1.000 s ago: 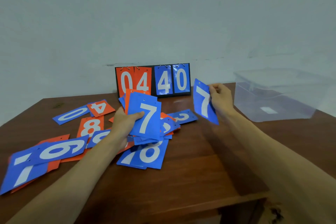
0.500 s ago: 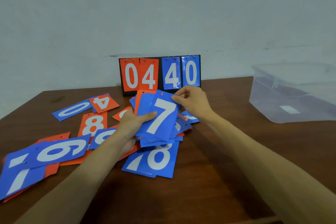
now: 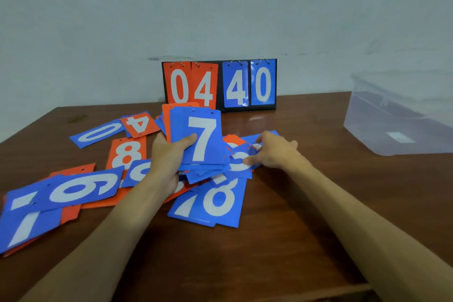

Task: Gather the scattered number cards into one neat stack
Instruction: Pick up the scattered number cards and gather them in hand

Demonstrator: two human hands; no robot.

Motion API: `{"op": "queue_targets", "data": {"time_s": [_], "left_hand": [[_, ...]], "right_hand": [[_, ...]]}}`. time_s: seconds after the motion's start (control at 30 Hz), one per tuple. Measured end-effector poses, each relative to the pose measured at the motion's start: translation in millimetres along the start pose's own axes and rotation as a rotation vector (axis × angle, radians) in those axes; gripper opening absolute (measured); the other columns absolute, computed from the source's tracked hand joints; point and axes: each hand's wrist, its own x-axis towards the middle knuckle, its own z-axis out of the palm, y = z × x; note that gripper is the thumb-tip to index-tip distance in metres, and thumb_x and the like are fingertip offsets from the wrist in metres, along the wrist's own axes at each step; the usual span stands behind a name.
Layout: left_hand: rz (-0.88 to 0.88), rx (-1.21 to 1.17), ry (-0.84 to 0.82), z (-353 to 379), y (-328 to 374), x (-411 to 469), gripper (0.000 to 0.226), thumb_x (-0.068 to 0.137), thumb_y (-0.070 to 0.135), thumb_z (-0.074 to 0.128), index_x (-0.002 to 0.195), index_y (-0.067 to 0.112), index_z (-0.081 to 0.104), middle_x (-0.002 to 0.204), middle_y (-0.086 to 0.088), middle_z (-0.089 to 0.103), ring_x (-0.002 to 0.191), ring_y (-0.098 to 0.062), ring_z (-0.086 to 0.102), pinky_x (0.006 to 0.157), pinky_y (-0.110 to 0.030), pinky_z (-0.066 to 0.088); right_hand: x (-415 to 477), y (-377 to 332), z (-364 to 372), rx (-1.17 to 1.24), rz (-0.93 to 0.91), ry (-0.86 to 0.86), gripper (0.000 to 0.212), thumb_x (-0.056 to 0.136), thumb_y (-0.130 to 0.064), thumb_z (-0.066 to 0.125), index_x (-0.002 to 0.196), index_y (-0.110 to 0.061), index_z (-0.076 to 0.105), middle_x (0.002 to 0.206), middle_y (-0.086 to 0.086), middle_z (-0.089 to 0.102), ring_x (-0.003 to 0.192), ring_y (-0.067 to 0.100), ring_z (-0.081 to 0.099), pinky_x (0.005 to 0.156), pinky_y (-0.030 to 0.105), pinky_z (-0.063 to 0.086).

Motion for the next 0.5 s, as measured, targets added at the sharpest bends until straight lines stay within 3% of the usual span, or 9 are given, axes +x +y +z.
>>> {"op": "queue_targets", "data": {"time_s": [0.13,0.27,0.4,0.5], "left_hand": [[0.003,0.029,0.025,0,-1,-1,0.042,0.083,0.015,0.073,0.122,0.013,0.059,0.109,-0.005,0.07,0.09,-0.025,0.07,0.074,-0.041,0.059],[0.025,0.071,0.02,1,-4,-3,0.042,0.083,0.016,0.074,0.121,0.014,0.057,0.111,-0.005,0.069,0.091,-0.024,0.07,0.074,-0.041,0.058],[0.027,0.075,0.018,4,-3,-4,0.04,0.082,0.017,0.074,0.117,0.017,0.055,0.108,-0.003,0.069,0.087,-0.02,0.069,0.069,-0.037,0.057],[0.038,0.093,0.022,4,-3,-5,0.041,0.082,0.018,0.074,0.118,0.018,0.054,0.111,-0.003,0.068,0.089,-0.021,0.069,0.074,-0.04,0.058]], "right_hand": [[0,2,-7,-0.028,0.086,-0.03,0.073,0.069,-0.058,0.074,0.125,-0.019,0.05,0.135,0.007,0.05,0.129,0.029,0.039,0.104,0.044,0.025],[8,16,-10,0.093,0.145,-0.127,0.068,0.067,-0.043,0.081,0.124,-0.017,0.055,0.13,0.004,0.055,0.125,0.031,0.044,0.108,0.047,0.024],[9,27,-9,0.186,0.213,-0.142,0.075,0.064,-0.039,0.084,0.129,-0.015,0.053,0.136,0.01,0.05,0.127,0.032,0.044,0.11,0.049,0.031],[0,36,-18,0.264,0.127,-0.044,0.042,0.079,-0.028,0.075,0.114,-0.014,0.057,0.129,0.01,0.056,0.116,0.025,0.052,0.102,0.037,0.04]]}}
